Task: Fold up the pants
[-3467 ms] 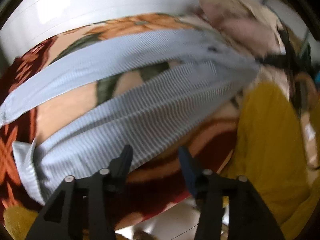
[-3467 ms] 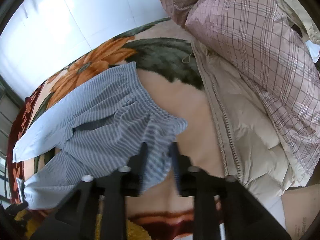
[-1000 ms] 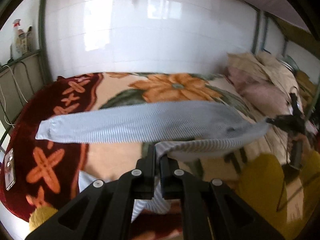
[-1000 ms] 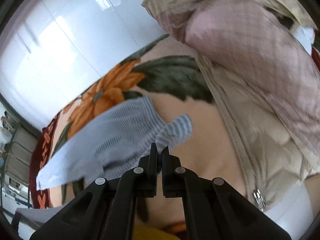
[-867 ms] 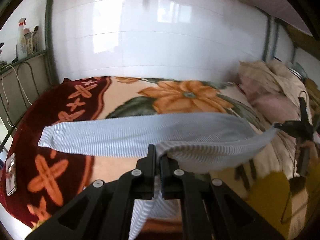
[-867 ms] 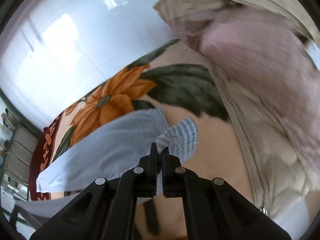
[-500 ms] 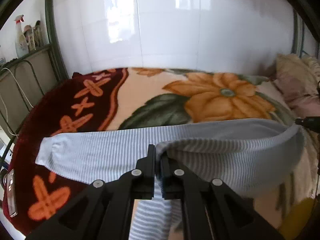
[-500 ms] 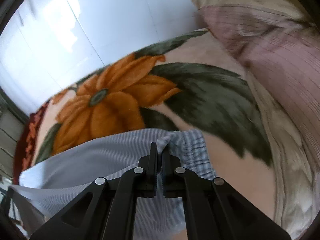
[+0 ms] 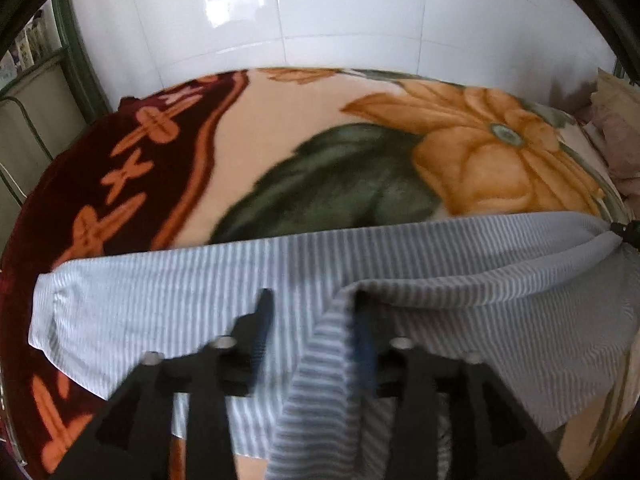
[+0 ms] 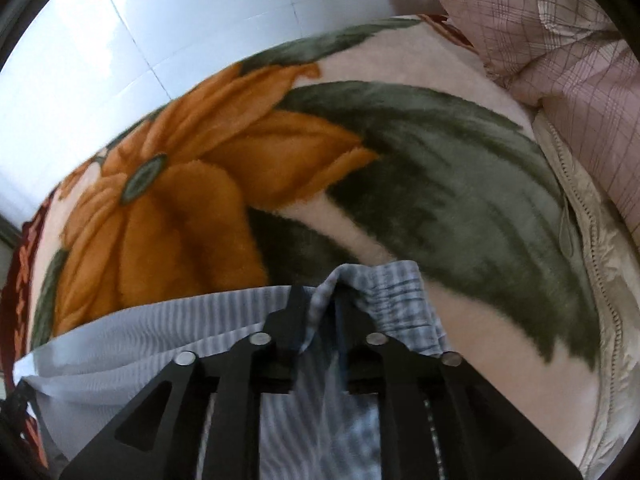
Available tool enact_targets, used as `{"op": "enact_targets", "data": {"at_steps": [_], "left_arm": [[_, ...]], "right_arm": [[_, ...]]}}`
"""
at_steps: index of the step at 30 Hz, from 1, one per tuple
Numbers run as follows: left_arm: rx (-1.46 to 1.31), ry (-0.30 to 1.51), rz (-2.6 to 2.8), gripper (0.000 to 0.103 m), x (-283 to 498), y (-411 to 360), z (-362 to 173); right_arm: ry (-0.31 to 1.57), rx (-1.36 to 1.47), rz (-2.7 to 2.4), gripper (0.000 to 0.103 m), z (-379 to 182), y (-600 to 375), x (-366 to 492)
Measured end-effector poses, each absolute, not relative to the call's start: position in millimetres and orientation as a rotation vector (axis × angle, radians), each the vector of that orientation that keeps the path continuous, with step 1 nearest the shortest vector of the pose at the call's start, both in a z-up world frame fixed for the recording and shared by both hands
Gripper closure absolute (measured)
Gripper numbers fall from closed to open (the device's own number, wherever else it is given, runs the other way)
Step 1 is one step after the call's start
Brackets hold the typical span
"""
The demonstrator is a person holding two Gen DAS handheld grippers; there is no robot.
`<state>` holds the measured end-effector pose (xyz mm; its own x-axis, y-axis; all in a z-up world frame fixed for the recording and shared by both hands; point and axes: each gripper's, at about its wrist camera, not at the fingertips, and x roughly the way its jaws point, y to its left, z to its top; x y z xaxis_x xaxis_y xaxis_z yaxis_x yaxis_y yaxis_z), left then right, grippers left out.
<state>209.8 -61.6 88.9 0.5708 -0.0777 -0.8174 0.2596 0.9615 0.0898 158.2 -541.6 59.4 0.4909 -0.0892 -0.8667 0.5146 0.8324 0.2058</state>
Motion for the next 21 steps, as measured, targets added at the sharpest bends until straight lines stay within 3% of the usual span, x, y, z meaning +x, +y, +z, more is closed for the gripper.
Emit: {"op": "enact_targets", "data": {"at_steps": [1, 2, 5, 21], "left_arm": [[0.216, 0.929, -0.195, 0.035, 207, -60, 92], [0.22, 0.917, -0.193, 0.029, 205, -57, 95], [0.218, 0.907, -0.209, 0.029, 201, -53, 107], [0.174, 0.854, -0.219, 0.027, 131, 1, 165]], "right_arm": [[0.986, 0.484, -0.378, 0.066, 63, -541, 156], [0.972, 0.481, -0.377, 0.062, 68, -540, 154], [0.948, 0.432, -0.378, 0.057, 83, -533, 149], [0.887, 0.298, -0.2, 0.056, 149, -435, 92]]}}
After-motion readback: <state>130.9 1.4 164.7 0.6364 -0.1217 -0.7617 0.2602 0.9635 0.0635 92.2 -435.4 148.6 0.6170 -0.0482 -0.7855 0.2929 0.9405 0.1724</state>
